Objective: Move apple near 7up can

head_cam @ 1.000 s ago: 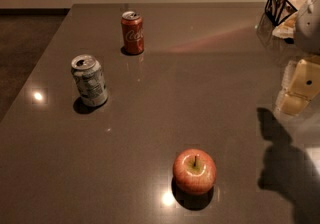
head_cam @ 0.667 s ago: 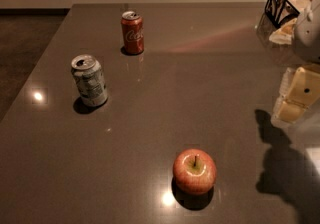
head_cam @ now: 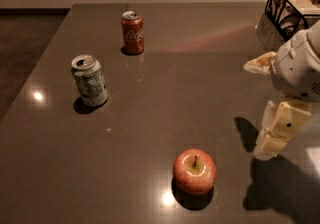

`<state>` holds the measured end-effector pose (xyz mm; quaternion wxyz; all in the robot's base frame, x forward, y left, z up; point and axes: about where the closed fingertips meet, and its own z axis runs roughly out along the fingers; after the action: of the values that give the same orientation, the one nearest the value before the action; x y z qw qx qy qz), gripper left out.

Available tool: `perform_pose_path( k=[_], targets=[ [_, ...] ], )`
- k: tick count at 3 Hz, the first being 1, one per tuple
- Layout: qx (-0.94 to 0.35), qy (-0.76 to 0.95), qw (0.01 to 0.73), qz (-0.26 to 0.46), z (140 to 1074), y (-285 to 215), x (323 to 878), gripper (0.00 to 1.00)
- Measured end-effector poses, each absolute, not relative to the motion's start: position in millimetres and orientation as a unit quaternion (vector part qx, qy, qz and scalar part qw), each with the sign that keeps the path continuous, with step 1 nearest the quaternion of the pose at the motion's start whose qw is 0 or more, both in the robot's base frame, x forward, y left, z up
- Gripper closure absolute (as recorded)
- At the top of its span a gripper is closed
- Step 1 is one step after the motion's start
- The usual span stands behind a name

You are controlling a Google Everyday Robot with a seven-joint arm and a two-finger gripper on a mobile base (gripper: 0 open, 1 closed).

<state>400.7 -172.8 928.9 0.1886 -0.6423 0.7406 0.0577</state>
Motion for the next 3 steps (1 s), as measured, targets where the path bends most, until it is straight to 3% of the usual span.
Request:
perform_pose_path(
  k=[3],
  targets=[
    [-0.726, 0.649, 0.196, 0.113, 878, -80, 338, 0.00]
  ],
)
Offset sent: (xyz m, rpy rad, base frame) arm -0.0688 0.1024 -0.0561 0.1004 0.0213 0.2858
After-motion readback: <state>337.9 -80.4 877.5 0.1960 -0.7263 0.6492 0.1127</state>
